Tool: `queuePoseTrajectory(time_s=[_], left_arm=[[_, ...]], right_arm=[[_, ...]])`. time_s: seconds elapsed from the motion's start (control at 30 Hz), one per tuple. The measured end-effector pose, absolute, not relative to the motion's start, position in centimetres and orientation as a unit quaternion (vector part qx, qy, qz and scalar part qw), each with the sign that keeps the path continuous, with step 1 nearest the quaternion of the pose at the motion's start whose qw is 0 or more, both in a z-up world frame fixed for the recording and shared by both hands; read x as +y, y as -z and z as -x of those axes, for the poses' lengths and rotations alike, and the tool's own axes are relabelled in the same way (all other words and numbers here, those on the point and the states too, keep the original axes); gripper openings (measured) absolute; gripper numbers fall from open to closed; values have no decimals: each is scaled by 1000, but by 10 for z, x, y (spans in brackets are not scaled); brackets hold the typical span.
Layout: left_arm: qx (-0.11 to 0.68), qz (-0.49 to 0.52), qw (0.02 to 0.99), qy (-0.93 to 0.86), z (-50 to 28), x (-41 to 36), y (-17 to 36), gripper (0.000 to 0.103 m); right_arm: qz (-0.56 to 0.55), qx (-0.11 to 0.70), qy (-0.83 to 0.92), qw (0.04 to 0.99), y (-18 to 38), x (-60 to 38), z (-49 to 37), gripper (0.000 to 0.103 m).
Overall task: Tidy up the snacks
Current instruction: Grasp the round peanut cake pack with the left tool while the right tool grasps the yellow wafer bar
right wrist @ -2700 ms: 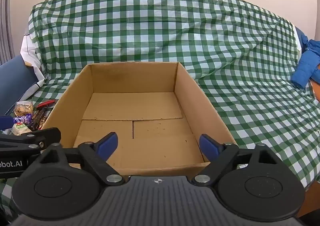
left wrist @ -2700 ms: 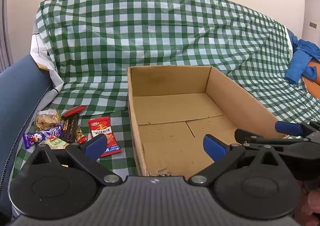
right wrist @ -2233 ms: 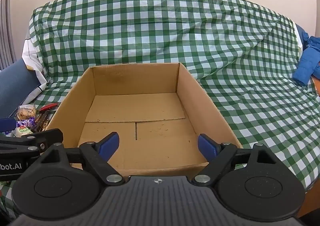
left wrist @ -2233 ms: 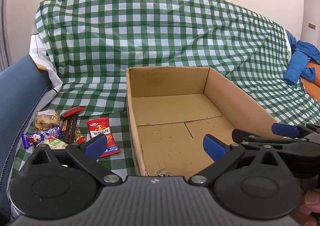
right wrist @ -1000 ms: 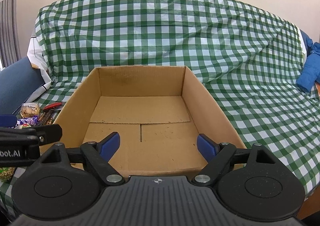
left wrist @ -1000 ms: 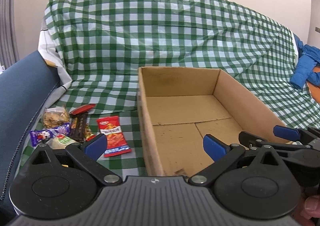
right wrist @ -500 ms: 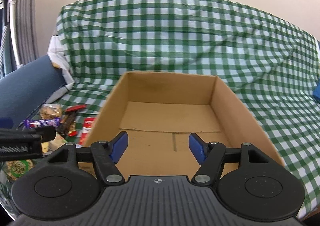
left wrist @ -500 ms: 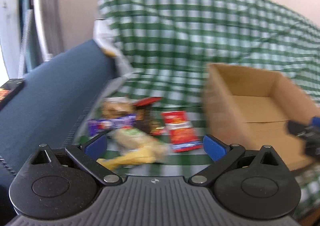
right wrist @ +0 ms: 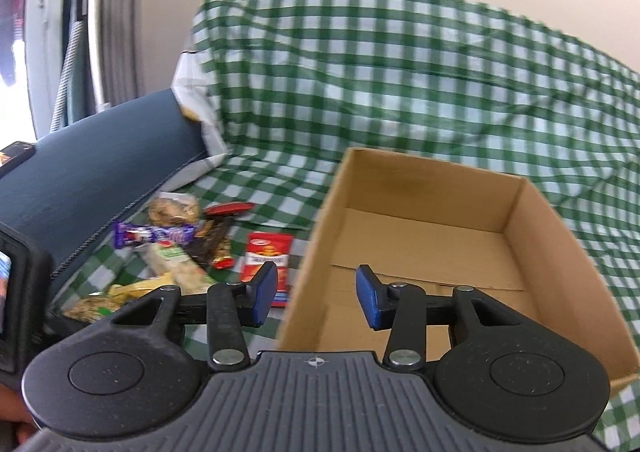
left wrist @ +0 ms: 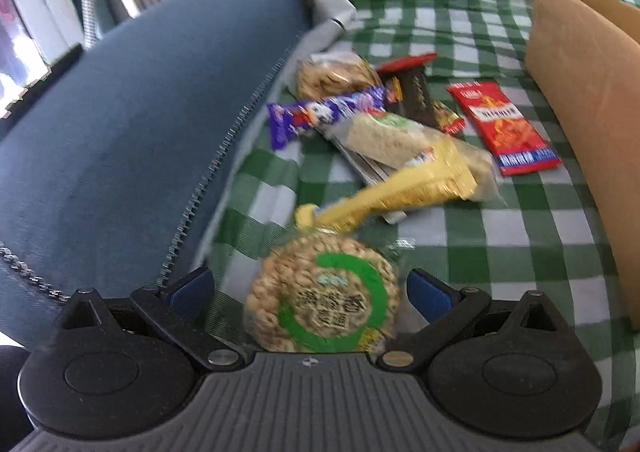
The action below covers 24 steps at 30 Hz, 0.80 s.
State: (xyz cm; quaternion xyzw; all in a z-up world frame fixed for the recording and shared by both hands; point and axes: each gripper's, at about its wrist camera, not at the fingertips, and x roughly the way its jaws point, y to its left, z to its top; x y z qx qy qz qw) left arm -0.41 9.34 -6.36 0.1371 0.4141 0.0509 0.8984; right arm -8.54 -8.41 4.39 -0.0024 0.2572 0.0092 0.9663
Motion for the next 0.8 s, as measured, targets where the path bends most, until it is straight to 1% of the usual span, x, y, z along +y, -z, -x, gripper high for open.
queuePoseTrajectory(time_s=[0.07, 0.1, 0.13, 0.27, 0.43, 0.6, 0.7, 0.8], left_arm=[[435, -108, 893, -40, 5, 99, 64, 101], [445, -89, 891, -31, 5, 105, 64, 95], [452, -79, 888, -29, 5, 107, 65, 85], [461, -1, 887, -26, 3, 128, 62, 85], [470, 64, 879, -44, 5, 152, 58, 85], [477, 80, 874, -43, 7, 157, 55, 85], [479, 87, 872, -41, 7, 161, 54, 85], [483, 83, 871, -40, 2, 161, 56, 85]], right_arm=[[12, 264, -32, 964, -46, -76, 78, 46], [15, 271, -45, 962, -47, -71, 74, 46], [19, 277, -59, 959, -47, -65, 70, 46], [64, 292, -119, 947, -49, -28, 49, 46], [170, 336, -190, 907, -39, 35, 10, 46], [294, 368, -263, 842, -17, 87, -17, 48], [318, 394, -275, 817, -3, 100, -33, 48], [318, 422, -286, 800, 7, 103, -45, 47]])
